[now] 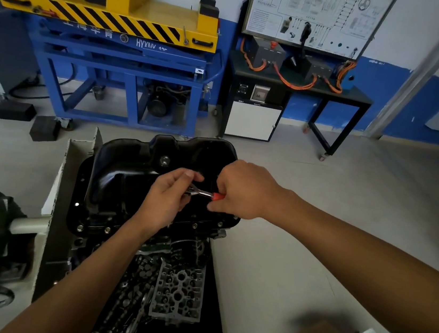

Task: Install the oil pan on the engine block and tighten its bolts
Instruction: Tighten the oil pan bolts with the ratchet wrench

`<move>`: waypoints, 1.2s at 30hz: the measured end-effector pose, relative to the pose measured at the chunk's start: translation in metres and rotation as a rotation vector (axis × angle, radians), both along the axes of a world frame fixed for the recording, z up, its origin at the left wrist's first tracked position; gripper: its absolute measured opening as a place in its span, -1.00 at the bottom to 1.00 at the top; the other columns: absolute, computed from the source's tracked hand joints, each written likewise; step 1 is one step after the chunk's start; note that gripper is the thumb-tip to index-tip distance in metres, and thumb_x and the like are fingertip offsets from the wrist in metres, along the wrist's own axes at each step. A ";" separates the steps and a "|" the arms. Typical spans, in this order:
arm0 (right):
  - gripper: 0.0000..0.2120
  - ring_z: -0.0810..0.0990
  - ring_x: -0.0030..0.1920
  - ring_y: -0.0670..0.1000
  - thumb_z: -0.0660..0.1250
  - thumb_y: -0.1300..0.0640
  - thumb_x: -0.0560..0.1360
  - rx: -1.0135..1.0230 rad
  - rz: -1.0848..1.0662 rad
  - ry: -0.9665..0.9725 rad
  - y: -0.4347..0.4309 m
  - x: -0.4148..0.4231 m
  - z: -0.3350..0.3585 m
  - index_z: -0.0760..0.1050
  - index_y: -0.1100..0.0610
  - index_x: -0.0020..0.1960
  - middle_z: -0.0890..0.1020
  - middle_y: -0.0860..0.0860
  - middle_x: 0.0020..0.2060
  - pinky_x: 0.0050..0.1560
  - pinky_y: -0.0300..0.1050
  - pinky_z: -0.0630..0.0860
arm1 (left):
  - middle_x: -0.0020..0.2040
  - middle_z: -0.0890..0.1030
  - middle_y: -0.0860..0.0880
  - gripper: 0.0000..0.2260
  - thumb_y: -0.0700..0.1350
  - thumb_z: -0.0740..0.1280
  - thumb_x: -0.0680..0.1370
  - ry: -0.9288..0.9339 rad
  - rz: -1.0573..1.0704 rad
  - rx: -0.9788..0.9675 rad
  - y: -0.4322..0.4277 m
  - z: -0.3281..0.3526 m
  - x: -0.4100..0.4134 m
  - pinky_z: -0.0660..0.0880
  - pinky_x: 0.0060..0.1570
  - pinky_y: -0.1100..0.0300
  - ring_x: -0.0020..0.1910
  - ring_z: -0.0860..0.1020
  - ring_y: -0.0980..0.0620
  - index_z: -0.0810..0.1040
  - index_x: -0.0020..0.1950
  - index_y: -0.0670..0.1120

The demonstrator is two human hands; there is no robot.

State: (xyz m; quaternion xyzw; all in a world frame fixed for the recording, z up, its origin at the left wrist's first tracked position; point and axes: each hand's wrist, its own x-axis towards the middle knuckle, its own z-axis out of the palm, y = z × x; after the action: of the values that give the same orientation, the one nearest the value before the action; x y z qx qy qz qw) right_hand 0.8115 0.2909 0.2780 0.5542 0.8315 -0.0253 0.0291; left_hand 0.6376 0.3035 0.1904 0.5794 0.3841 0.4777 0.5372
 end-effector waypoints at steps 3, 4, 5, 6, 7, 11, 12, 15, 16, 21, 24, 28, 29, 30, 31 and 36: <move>-0.49 0.41 -0.53 -0.08 0.44 -0.18 0.46 -0.284 -0.016 0.213 -0.007 -0.010 -0.002 0.50 0.19 -0.45 0.49 -0.03 -0.59 -0.35 -0.11 0.44 | -0.45 0.41 -0.02 -0.67 -0.10 0.10 0.73 0.030 0.039 0.053 0.004 0.000 -0.001 0.32 -0.43 0.27 -0.47 0.34 0.11 0.62 -0.03 -0.15; -0.48 0.38 -0.55 -0.09 0.45 -0.17 0.46 -0.348 -0.024 0.273 -0.009 -0.014 -0.004 0.49 0.20 -0.46 0.46 -0.03 -0.61 -0.38 -0.15 0.41 | -0.42 0.43 -0.14 -0.66 -0.10 0.10 0.73 0.061 0.031 0.084 0.005 -0.001 0.000 0.35 -0.41 0.22 -0.44 0.37 0.04 0.62 -0.04 -0.14; -0.48 0.36 -0.56 -0.10 0.46 -0.16 0.46 -0.392 -0.028 0.323 -0.010 -0.019 -0.007 0.48 0.20 -0.46 0.42 -0.05 -0.62 -0.44 -0.24 0.36 | -0.37 0.46 -0.28 -0.66 -0.07 0.11 0.73 0.092 0.018 0.113 0.006 -0.001 0.000 0.37 -0.35 0.13 -0.39 0.39 -0.06 0.62 -0.05 -0.13; -0.49 0.37 -0.57 -0.12 0.46 -0.15 0.47 -0.421 -0.029 0.361 -0.012 -0.022 -0.009 0.49 0.19 -0.46 0.42 -0.08 -0.62 -0.48 -0.33 0.32 | -0.30 0.47 -0.37 -0.65 -0.04 0.11 0.72 0.110 0.007 0.135 0.006 -0.002 0.000 0.40 -0.31 0.03 -0.34 0.41 -0.12 0.63 -0.05 -0.13; -0.51 0.41 -0.57 -0.15 0.46 -0.15 0.48 -0.436 -0.032 0.388 -0.013 -0.026 -0.011 0.53 0.19 -0.44 0.46 -0.11 -0.61 -0.50 -0.39 0.31 | -0.27 0.49 -0.40 -0.64 0.00 0.11 0.70 0.113 -0.001 0.144 0.005 -0.002 0.000 0.42 -0.26 -0.07 -0.31 0.43 -0.16 0.63 -0.05 -0.12; -0.57 0.49 -0.52 -0.24 0.46 -0.16 0.47 -0.473 -0.038 0.391 -0.012 -0.030 -0.010 0.61 0.16 -0.38 0.57 -0.13 -0.55 -0.48 -0.48 0.33 | -0.22 0.61 -0.21 -0.64 0.05 0.11 0.66 0.043 -0.046 0.075 0.003 0.000 0.001 0.47 -0.13 0.00 -0.21 0.53 -0.07 0.64 -0.05 -0.07; -0.55 0.47 -0.54 -0.22 0.47 -0.15 0.47 -0.472 -0.022 0.356 -0.011 -0.029 -0.007 0.55 0.12 -0.45 0.51 -0.15 -0.61 -0.50 -0.45 0.32 | -0.21 0.61 -0.16 -0.65 0.03 0.10 0.66 0.030 -0.056 0.053 0.003 0.000 0.000 0.48 -0.12 0.08 -0.19 0.54 -0.03 0.63 -0.04 -0.09; -0.48 0.43 -0.57 -0.15 0.49 -0.20 0.42 -0.348 0.024 0.150 -0.010 -0.025 0.002 0.41 0.08 -0.51 0.40 -0.13 -0.69 -0.49 -0.26 0.32 | -0.21 0.53 -0.29 -0.67 -0.07 0.08 0.70 0.038 -0.043 0.008 0.005 -0.001 -0.002 0.41 -0.21 0.05 -0.23 0.46 -0.11 0.61 0.02 -0.15; -0.49 0.44 -0.54 -0.13 0.50 -0.22 0.39 -0.263 0.025 0.083 -0.010 -0.023 0.005 0.40 0.07 -0.50 0.40 -0.10 -0.67 -0.48 -0.19 0.30 | -0.26 0.49 -0.24 -0.67 -0.10 0.08 0.72 0.036 -0.033 -0.004 0.006 -0.001 -0.003 0.36 -0.29 0.09 -0.28 0.42 -0.08 0.61 0.02 -0.14; -0.52 0.35 -0.44 -0.06 0.49 -0.13 0.42 0.039 -0.005 -0.058 -0.007 -0.014 0.010 0.23 0.00 -0.38 0.36 -0.07 -0.42 -0.44 -0.15 0.16 | -0.34 0.43 -0.10 -0.69 -0.11 0.07 0.73 0.050 -0.071 -0.033 0.003 0.001 -0.003 0.25 -0.42 0.23 -0.45 0.31 0.06 0.61 0.07 -0.08; -0.55 0.32 -0.43 -0.04 0.45 -0.03 0.48 0.082 -0.017 -0.042 -0.002 -0.012 0.002 0.21 -0.01 -0.37 0.32 -0.05 -0.39 -0.44 -0.15 0.15 | -0.46 0.43 0.10 -0.71 -0.11 0.07 0.73 0.075 -0.156 -0.048 -0.001 0.002 -0.004 0.29 -0.43 0.33 -0.50 0.34 0.18 0.59 0.20 -0.05; -0.76 0.46 -0.33 0.06 0.42 0.04 0.48 0.136 -0.028 0.052 0.005 -0.013 -0.008 0.41 0.06 -0.26 0.37 -0.05 -0.36 -0.42 -0.13 0.21 | -0.46 0.33 0.07 -0.73 -0.04 0.19 0.68 0.013 -0.275 -0.035 -0.004 0.001 -0.007 0.09 -0.35 0.03 -0.48 0.24 0.09 0.51 0.36 0.02; -0.85 0.50 -0.29 0.07 0.42 0.06 0.48 0.133 -0.026 0.085 0.007 -0.012 -0.008 0.50 0.08 -0.19 0.44 -0.03 -0.33 -0.40 -0.11 0.29 | -0.46 0.32 0.06 -0.70 0.01 0.22 0.65 -0.002 -0.292 -0.035 -0.003 0.002 -0.008 0.09 -0.35 0.00 -0.47 0.22 0.07 0.50 0.37 0.03; -0.91 0.54 -0.25 0.07 0.42 0.07 0.47 0.129 -0.020 0.119 0.009 -0.011 -0.008 0.57 0.09 -0.13 0.52 -0.02 -0.30 -0.35 -0.08 0.39 | -0.46 0.30 0.05 -0.68 0.05 0.25 0.63 -0.011 -0.302 -0.038 -0.002 0.002 -0.010 0.09 -0.35 0.00 -0.47 0.21 0.05 0.51 0.37 0.05; -0.94 0.56 -0.22 0.05 0.42 0.08 0.48 0.123 -0.013 0.150 0.011 -0.010 -0.008 0.61 0.07 -0.08 0.58 -0.02 -0.27 -0.30 -0.05 0.47 | -0.46 0.29 0.04 -0.69 0.07 0.26 0.62 -0.017 -0.308 -0.039 -0.001 0.003 -0.011 0.10 -0.36 0.02 -0.47 0.21 0.05 0.53 0.35 0.07; -0.83 0.53 -0.31 0.04 0.41 0.03 0.49 0.109 -0.012 0.135 0.006 -0.007 -0.007 0.57 0.11 -0.18 0.55 -0.01 -0.36 -0.27 0.02 0.56 | -0.47 0.36 0.05 -0.75 0.00 0.21 0.66 0.011 -0.138 0.005 0.001 -0.001 -0.011 0.29 -0.42 0.24 -0.48 0.29 0.11 0.63 0.18 -0.04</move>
State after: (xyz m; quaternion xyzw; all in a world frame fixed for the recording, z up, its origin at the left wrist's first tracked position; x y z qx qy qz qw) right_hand 0.8047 0.2973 0.2712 0.5571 0.8283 -0.0175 -0.0575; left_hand 0.6268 0.3042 0.1890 0.6084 0.3452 0.4373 0.5652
